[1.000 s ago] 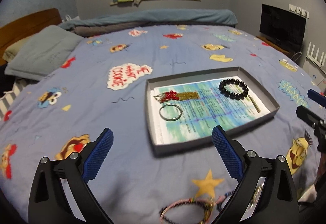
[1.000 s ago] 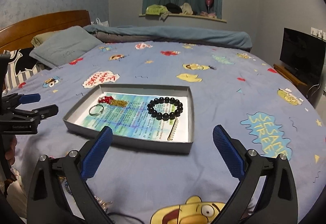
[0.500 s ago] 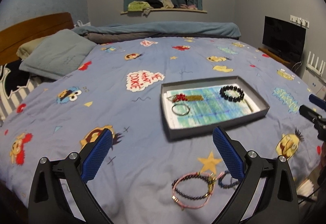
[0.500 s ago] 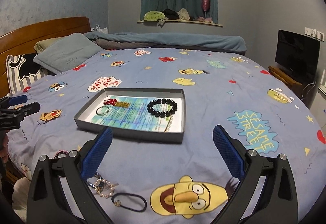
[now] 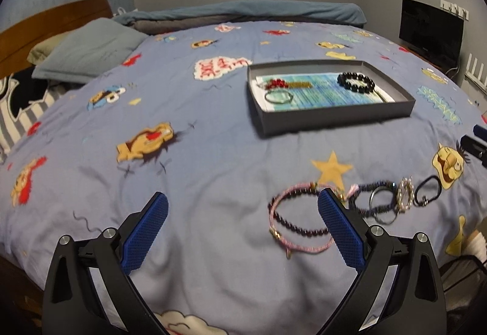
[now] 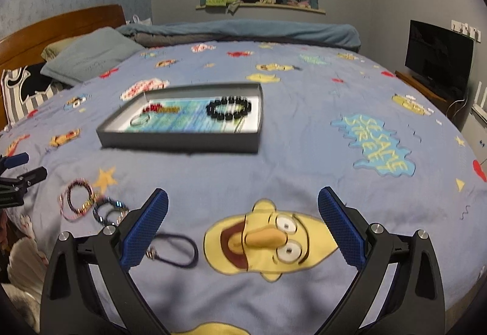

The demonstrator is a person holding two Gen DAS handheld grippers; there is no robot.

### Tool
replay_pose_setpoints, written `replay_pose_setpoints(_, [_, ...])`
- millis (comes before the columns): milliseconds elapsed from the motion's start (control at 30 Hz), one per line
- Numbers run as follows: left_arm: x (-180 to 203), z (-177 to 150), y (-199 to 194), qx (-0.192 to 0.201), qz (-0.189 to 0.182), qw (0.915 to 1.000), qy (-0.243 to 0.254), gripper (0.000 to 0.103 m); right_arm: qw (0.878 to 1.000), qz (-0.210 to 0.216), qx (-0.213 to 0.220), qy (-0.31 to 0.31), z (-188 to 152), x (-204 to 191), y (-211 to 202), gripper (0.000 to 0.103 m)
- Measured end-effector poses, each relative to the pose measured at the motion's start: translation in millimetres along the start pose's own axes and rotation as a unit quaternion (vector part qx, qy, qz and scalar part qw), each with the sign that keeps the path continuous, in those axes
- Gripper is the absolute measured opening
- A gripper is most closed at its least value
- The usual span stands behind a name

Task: Organize jewelry
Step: 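Withdraw both tools from the box back toward the remaining jewelry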

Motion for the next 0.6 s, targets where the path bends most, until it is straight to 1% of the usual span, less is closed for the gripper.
replay_pose_setpoints(100, [4.9,-10.5,4.4,-0.001,-0.001,1.0000,0.006,0.098,1.000,0.003,-0.011,-0.003,-13.6,-3.4,5.9,0.097])
replay_pose_setpoints(233, [12.9,-22.7,14.6,-0.008,-0.003,0.9997,0.023,0.098,1.000,0.005,-0.015,0.007,-33.3,-5.8,16.0,0.097])
replay_pose_setpoints(333, [16.2,-30.5,21.3,-0.013,-0.008,0.9996,0.025,0.098,1.000,0.004,-0.019,0.010,-45.5,-8.6,22.7,0.097])
replay_pose_setpoints(467, [14.7,-36.6,28.8,-0.020,-0.007,0.9995,0.022,0.098,1.000,0.006,-0.013,-0.005,-52.7,-16.4,26.1,0.097])
replay_pose_setpoints(533, [14.8,-37.5,30.2,-0.020,-0.017,0.9995,0.016,0.098,1.000,0.008,-0.013,-0.016,-54.8,-20.9,27.6,0.097])
replay_pose_setpoints(600, [14.0,-36.9,30.2,-0.015,-0.020,0.9996,0.013,0.098,1.000,0.011,-0.013,-0.022,-56.1,-23.4,29.3,0.097])
Point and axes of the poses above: each gripper's, at about its wrist camera, not at the fingertips, and y roughly the way its jaws point, x to its right, z to its top, the point moved 7 cm from there along y, roughly the way its jaws point, and after that the axes turned 7 degrees about z, right-handed, at the moved point
